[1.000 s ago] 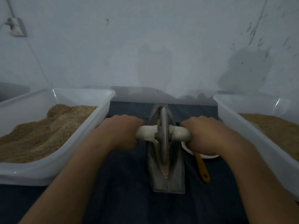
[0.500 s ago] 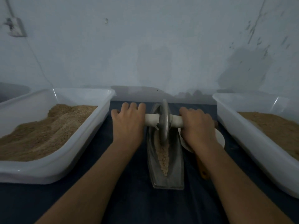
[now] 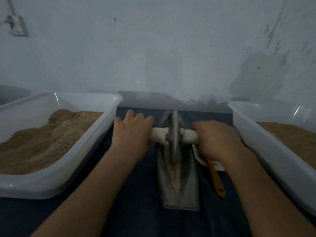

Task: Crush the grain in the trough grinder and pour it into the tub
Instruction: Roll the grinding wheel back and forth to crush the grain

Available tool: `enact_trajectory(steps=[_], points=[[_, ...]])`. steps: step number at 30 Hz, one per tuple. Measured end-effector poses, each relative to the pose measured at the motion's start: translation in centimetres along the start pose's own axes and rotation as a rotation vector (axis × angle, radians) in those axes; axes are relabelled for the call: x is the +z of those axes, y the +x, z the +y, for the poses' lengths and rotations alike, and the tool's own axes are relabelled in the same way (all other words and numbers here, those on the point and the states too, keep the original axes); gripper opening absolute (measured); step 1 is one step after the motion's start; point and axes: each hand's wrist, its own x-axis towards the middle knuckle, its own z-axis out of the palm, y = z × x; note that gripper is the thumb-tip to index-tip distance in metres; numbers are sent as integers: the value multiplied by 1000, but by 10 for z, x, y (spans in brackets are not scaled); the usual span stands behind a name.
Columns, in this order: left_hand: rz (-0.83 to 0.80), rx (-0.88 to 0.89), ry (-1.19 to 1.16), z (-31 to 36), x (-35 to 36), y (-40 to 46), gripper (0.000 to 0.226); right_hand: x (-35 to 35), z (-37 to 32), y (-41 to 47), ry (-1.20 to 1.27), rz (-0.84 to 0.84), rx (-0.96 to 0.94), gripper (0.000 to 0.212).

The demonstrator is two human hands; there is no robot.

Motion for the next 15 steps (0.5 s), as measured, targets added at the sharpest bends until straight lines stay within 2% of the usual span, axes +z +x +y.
enact_trajectory(steps=[2,5,7,11,13,15], points=[[122,-46,-10,6,11,2,26,17,-5,10,-52,203,39,20],[182,-39,-61,4,17,3,19,25,-7,12,-52,260,36,19],[82,-6,-103,-1,10,2,19,16,-3,7,-41,191,7,20],[-329,93,-146,-16,-13,-5,29,-10,3,-17,-9,-79,-95,18],[-391,118,-130,-18,-16,-9,31,-13,3,-24,-7,-136,-116,19],[-350,92,-138,-16,-13,-7,28,-13,1,-18,6,-125,-89,19]])
